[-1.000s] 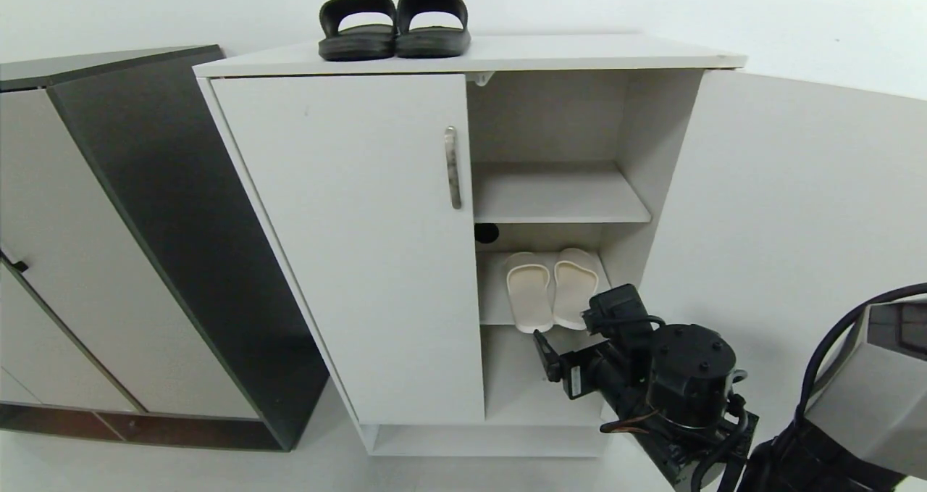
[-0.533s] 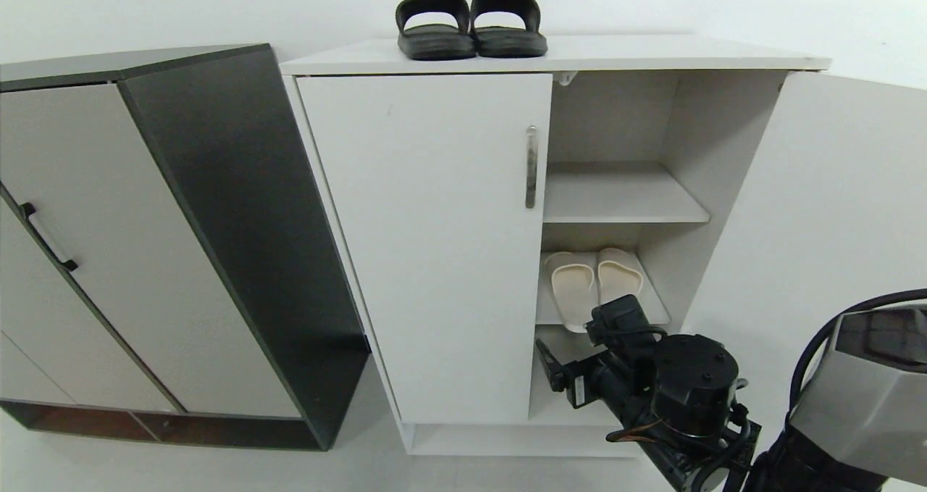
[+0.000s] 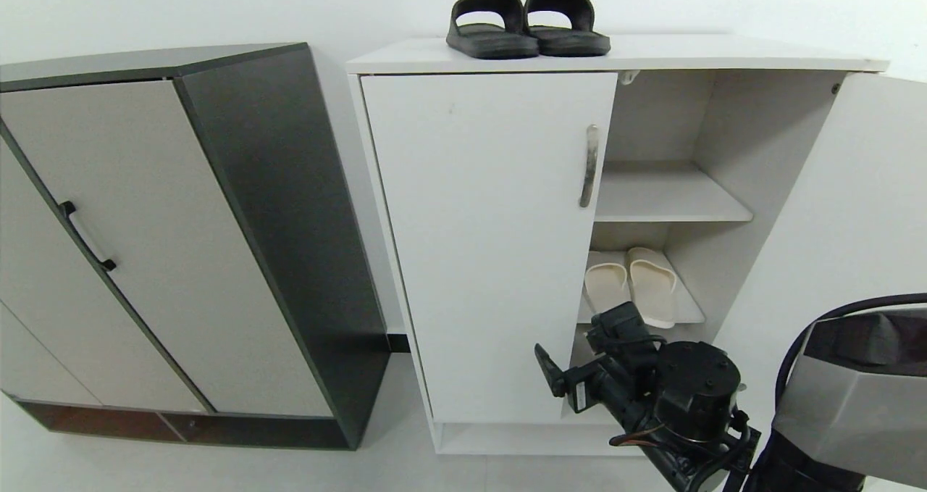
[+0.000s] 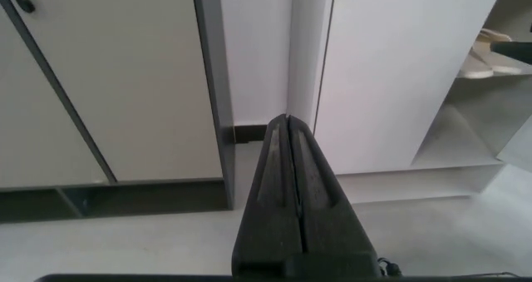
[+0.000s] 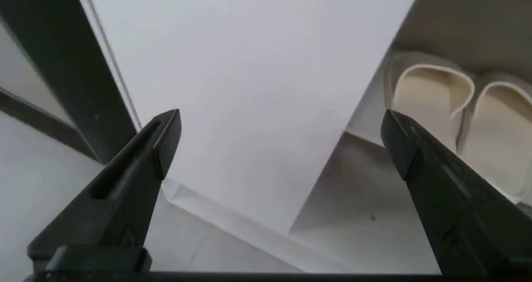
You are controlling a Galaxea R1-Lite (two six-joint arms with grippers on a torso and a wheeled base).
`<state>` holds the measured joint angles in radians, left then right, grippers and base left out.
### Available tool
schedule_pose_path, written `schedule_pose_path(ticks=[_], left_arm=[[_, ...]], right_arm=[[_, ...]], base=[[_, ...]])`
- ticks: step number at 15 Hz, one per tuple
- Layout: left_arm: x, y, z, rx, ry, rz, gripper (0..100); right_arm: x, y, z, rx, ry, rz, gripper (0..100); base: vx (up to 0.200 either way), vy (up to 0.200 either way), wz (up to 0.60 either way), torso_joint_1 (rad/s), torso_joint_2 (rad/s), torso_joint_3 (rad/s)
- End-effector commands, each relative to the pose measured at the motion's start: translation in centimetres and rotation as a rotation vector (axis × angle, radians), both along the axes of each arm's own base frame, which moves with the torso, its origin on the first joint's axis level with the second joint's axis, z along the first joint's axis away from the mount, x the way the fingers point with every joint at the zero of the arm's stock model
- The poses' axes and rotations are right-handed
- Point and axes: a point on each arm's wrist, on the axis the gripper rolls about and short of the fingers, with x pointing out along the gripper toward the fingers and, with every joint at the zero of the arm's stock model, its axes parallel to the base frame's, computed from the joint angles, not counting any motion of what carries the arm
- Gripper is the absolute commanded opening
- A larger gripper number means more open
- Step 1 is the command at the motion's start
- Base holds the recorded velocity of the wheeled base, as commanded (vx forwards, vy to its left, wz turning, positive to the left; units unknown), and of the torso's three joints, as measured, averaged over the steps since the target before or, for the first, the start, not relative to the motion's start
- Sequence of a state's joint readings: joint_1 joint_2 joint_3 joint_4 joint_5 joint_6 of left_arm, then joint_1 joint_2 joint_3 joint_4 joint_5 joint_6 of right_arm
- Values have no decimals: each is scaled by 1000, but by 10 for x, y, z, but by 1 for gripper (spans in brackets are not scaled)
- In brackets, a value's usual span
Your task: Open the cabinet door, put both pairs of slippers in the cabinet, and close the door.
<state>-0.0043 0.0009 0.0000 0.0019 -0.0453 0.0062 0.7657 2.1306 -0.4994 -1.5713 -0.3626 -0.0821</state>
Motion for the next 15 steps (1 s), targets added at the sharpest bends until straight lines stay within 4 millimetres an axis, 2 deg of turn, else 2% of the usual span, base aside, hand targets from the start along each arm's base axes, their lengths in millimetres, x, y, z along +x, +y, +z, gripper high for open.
schedule_pose_path(ticks=[1, 15], left_arm=[[0, 0, 0, 0, 0, -1, 0], [0, 0, 0, -6, 1, 1, 0]], right_arm=[[0, 1, -6, -13, 13, 6, 100], [-5, 4, -9, -51, 13, 28, 100]], base=[[0, 0, 0, 0, 0, 0], [0, 0, 0, 0, 0, 0]])
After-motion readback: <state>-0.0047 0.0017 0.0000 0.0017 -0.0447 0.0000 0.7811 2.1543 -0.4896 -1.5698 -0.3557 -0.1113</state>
